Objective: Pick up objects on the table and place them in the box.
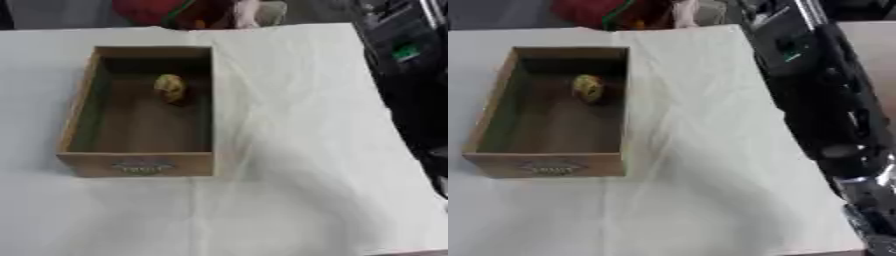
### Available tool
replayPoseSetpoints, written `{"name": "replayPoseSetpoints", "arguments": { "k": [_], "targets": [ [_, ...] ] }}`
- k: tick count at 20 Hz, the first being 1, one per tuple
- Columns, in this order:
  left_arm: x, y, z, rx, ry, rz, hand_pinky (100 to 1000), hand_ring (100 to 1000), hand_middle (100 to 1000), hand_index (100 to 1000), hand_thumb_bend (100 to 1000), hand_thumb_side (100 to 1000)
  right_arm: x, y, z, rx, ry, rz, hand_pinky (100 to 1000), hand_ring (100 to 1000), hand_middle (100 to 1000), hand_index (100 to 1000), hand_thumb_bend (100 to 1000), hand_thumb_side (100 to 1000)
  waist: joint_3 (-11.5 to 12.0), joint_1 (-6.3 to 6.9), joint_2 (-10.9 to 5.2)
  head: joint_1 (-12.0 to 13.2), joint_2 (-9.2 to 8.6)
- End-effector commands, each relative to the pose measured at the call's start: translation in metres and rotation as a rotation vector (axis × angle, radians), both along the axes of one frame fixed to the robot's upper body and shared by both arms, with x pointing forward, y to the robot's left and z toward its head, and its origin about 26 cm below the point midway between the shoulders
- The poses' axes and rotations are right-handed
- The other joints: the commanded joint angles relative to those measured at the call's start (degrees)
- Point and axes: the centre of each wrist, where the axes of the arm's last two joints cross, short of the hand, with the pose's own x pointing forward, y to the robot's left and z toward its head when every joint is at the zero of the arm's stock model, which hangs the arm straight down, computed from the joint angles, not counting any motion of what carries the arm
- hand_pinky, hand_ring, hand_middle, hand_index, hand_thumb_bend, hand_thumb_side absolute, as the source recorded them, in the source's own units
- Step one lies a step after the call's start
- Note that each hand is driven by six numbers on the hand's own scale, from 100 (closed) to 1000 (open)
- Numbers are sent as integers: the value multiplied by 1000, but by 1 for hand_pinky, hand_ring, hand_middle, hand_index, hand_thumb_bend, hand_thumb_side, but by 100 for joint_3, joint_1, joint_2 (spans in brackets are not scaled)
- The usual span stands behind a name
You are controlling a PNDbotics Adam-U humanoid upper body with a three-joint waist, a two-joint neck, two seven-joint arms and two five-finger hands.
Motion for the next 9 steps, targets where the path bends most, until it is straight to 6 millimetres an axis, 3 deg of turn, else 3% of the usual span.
{"name": "replayPoseSetpoints", "arguments": {
  "k": [1, 6, 7, 8, 9],
  "targets": [
    [-3, 4, 8, 15, -30, 16, 378, 401, 489, 664, 100, 848, -38, -12, 13, 127, -122, 20, 633, 657, 686, 855, 100, 682, -33, 33, -144, 60, 28],
    [-3, 4, 8, 10, -32, 24, 377, 401, 489, 664, 100, 849, -41, -30, -11, 402, -67, 185, 643, 653, 674, 875, 100, 638, -121, 75, -125, 144, 28],
    [-3, 4, 8, 9, -33, 25, 377, 401, 489, 664, 100, 849, -39, -35, -16, 474, -56, 223, 648, 657, 679, 880, 100, 668, -140, 83, -118, 163, 23],
    [-3, 4, 8, 8, -35, 26, 377, 401, 489, 664, 100, 849, -39, -39, -21, 545, -50, 257, 657, 662, 691, 889, 100, 862, -152, 88, -112, 178, 17],
    [-3, 5, 9, 7, -36, 27, 377, 401, 489, 664, 100, 849, -38, -43, -26, 616, -44, 289, 666, 670, 697, 900, 100, 789, -164, 94, -105, 194, 8]
  ]
}}
